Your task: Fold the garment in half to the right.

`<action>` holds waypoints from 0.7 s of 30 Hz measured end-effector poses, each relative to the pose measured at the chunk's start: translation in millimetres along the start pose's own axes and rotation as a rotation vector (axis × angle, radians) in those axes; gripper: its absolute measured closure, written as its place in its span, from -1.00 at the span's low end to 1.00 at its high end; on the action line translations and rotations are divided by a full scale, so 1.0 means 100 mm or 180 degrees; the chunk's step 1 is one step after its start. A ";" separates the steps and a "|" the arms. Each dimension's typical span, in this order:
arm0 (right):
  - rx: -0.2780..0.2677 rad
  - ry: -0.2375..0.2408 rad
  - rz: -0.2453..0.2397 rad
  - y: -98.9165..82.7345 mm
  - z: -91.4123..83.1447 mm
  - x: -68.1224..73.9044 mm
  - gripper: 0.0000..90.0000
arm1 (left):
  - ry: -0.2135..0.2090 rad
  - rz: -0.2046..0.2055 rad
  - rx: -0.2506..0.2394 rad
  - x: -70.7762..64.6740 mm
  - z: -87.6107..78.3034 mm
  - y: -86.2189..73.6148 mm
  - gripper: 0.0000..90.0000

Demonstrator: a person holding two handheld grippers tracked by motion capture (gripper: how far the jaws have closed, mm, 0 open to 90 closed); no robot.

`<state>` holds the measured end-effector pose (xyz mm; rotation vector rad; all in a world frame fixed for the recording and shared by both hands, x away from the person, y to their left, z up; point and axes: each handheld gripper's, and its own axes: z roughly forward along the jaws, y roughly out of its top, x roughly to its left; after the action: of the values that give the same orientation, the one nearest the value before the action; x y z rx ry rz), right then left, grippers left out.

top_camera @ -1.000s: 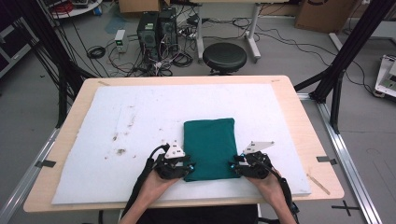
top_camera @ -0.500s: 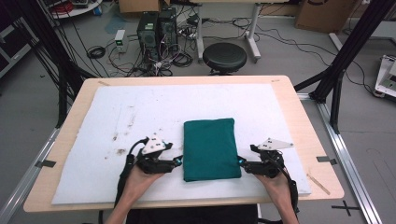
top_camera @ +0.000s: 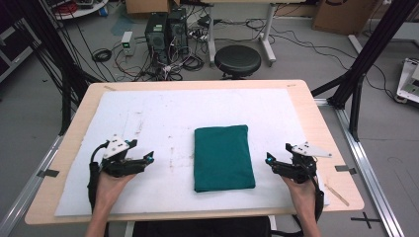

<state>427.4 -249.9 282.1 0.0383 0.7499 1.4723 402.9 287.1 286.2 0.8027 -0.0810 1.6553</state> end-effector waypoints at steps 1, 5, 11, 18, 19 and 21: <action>-0.0022 0.0003 0.0028 0.00 -0.01 -0.02 -0.57 | 0.0038 -0.0041 -0.0015 0.05 -0.04 -0.02 -0.48; -0.0042 0.0011 0.0091 0.00 -0.01 -0.09 -0.57 | 0.0137 -0.0195 -0.0112 0.23 -0.18 -0.07 -0.48; 0.0007 0.0027 0.0071 0.01 0.04 -0.14 -0.57 | 0.0240 -0.0307 -0.0176 0.42 -0.32 -0.13 -0.48; 0.0000 0.0045 0.0069 0.02 0.01 -0.15 -0.57 | 0.0279 -0.0359 -0.0146 0.47 -0.35 -0.17 -0.48; -0.0012 0.0040 0.0054 0.02 0.01 -0.15 -0.57 | 0.0270 -0.0352 -0.0148 0.46 -0.35 -0.17 -0.48; -0.0022 0.0043 0.0060 0.02 0.00 -0.16 -0.57 | 0.0281 -0.0350 -0.0139 0.46 -0.35 -0.17 -0.48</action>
<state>427.0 -263.8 289.5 0.0303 0.7573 1.4944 401.2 346.4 278.3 0.6883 -0.0107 1.5774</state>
